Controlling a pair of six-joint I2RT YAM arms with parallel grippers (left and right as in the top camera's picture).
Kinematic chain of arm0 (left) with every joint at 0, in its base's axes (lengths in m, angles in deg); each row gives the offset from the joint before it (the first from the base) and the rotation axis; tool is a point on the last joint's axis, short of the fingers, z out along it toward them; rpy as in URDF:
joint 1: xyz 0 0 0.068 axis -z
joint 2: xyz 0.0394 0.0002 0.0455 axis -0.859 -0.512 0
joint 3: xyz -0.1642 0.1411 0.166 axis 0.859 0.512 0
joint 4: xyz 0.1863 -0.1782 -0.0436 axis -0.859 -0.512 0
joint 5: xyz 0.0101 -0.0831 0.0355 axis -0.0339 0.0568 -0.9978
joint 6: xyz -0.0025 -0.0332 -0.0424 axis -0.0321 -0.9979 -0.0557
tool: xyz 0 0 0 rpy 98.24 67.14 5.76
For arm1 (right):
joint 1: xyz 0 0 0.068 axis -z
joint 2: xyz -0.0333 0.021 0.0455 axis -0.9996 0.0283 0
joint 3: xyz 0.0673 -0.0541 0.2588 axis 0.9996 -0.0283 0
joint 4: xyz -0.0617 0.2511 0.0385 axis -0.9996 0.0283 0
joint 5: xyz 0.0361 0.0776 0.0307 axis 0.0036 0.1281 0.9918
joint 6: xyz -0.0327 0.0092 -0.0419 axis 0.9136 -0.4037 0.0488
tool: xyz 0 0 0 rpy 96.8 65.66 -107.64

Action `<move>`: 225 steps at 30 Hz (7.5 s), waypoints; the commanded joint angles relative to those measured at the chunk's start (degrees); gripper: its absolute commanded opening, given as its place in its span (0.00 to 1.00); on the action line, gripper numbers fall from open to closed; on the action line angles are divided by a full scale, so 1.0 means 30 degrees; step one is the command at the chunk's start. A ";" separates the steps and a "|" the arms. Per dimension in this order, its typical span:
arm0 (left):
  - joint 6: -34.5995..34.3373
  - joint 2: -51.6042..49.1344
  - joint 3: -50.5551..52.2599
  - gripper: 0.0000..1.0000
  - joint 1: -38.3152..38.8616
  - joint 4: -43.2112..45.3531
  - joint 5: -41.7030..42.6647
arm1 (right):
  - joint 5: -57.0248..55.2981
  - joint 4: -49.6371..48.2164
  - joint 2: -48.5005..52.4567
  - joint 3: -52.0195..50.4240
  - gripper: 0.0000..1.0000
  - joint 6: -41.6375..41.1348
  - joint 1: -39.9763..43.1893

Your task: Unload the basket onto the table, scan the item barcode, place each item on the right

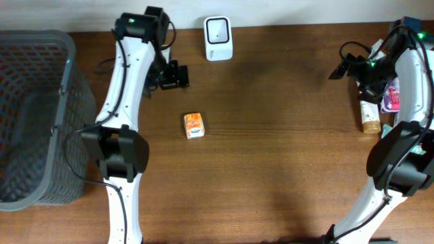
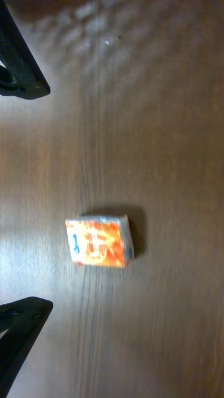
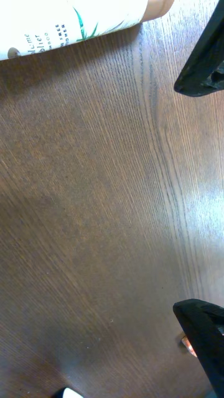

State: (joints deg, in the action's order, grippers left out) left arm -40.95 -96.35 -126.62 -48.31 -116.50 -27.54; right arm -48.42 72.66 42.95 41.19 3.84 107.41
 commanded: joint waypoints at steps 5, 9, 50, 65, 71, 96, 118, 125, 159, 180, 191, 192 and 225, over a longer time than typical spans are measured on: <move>-0.0860 0.0219 0.6892 1.00 0.0765 0.3024 0.1166 | 0.0160 0.0029 0.0211 -0.0102 0.99 -0.0160 0.0000; -0.0852 0.0219 1.0389 0.84 0.0991 0.6200 0.2718 | 0.0160 0.0029 0.0211 -0.0102 0.99 -0.0160 0.0000; -0.2987 0.0117 0.8349 0.72 1.0244 0.4612 -0.5603 | 0.0160 0.0036 0.0211 -0.0102 0.99 -0.0153 0.0000; -0.1851 0.0102 0.0321 0.84 0.2331 0.1931 -0.7038 | 0.0160 0.0029 0.0211 -0.0102 0.99 -0.0160 0.0000; -0.0663 0.0102 0.5785 0.85 0.1056 0.6550 -0.3541 | 0.0160 0.0036 0.0211 -0.0102 0.99 -0.0153 0.0000; 0.1246 0.1042 0.6084 0.00 0.0903 0.6098 -0.0168 | 0.0160 0.0029 0.0211 -0.0102 0.99 -0.0160 0.0000; -0.3854 0.1668 1.0120 0.19 0.8109 0.5850 -1.0863 | 0.0160 0.0029 0.0211 -0.0102 0.99 -0.0160 0.0000; -0.3264 0.1676 1.0069 0.25 0.9661 0.6251 -0.7111 | 0.0160 0.0029 0.0211 -0.0102 0.99 -0.0160 0.0000; 0.1399 0.1807 1.2655 0.00 0.1311 1.0331 0.1690 | 0.0160 0.0029 0.0211 -0.0102 0.99 -0.0160 0.0000; -0.5792 0.2856 1.3347 0.00 0.7249 0.9981 -2.0633 | 0.0160 0.0029 0.0211 -0.0102 0.99 -0.0160 0.0000; -0.5785 0.2849 1.7784 0.02 1.1664 1.2313 -1.8112 | 0.0160 0.0029 0.0211 -0.0102 0.99 -0.0160 0.0000; -0.5770 0.2849 1.7828 0.09 1.2072 1.2291 -1.7930 | 0.0160 0.0029 0.0211 -0.0102 0.99 -0.0160 0.0000; -0.2827 0.2856 0.6739 0.99 0.1676 0.7380 -0.6397 | 0.0488 -0.0772 0.0211 -0.0102 0.99 -0.0175 0.0000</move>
State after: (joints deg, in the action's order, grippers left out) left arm -49.38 -88.02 -105.42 -42.39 -94.38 -46.62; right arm -48.39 72.66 43.10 41.19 3.80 107.41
